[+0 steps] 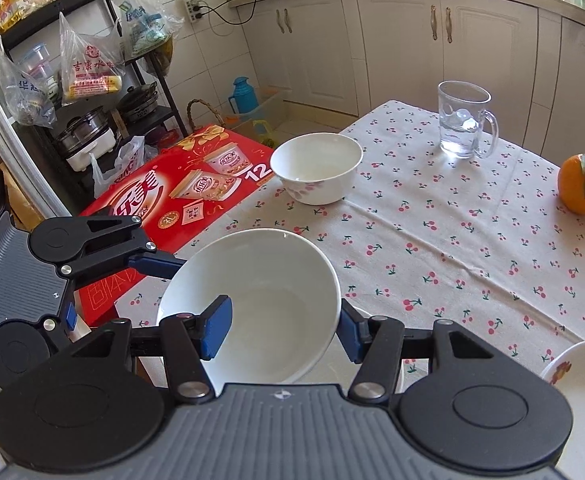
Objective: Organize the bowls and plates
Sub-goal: 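Lower the held bowl into the other white bowl and open the right tool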
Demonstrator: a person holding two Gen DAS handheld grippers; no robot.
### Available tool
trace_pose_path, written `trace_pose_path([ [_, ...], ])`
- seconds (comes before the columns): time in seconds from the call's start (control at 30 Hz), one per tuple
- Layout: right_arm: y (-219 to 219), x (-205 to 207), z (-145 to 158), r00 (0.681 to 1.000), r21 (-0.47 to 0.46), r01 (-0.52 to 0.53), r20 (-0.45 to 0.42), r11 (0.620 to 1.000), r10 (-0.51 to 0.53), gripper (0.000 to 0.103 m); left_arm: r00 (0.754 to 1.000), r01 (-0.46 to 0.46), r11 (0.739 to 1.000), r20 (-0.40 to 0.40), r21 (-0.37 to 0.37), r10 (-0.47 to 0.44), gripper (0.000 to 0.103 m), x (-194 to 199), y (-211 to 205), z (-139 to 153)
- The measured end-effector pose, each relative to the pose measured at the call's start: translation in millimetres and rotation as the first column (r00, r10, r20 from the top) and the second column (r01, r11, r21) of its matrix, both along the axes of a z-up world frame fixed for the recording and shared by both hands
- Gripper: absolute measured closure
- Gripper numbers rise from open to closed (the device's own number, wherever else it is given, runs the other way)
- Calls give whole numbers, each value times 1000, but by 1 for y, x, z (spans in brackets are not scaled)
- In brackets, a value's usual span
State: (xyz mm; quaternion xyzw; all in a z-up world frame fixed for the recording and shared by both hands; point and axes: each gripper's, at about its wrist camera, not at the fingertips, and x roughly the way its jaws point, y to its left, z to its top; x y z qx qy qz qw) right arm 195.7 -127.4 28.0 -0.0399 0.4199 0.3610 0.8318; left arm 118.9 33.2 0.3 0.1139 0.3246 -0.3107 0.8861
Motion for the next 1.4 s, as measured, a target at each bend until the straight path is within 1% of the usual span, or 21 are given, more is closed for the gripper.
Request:
trace_pose_path([
  [0.27,-21,1,-13,998,-8,58,-12,998,-58,41,999,40,999,-31,14,-39,19,10,-18,-10],
  [0.47,-28,2,-22,997,-4,78,-27,997,-78,41,997,54,998,-51,25,-53,19,14,-23,-14],
  [0.8,-29,2,-34,996,-16,80,-39,997,-80,41,996,56,998,-67,36,-54,19,17,-24,-19],
  [1.1,-26,-1,-35,998,-28,68,-12,997,-68,38,996,52,998,-72,27,-50,17,19,-22,-21],
  [1.17,-25,-2,-35,998,-28,62,-8,998,-63,35,996,49,999,-76,23,-47,16,19,-21,-21],
  [1.27,-24,-4,-35,999,-20,52,-11,998,-53,28,996,43,999,-79,17,-42,14,19,-20,-22],
  [1.33,-23,-5,-34,999,-18,54,-2,998,-54,16,997,42,999,-60,29,-40,13,17,-21,-22],
  [1.4,-24,-8,-31,998,-25,61,26,998,-60,14,998,41,999,-54,33,-39,13,16,-21,-21],
])
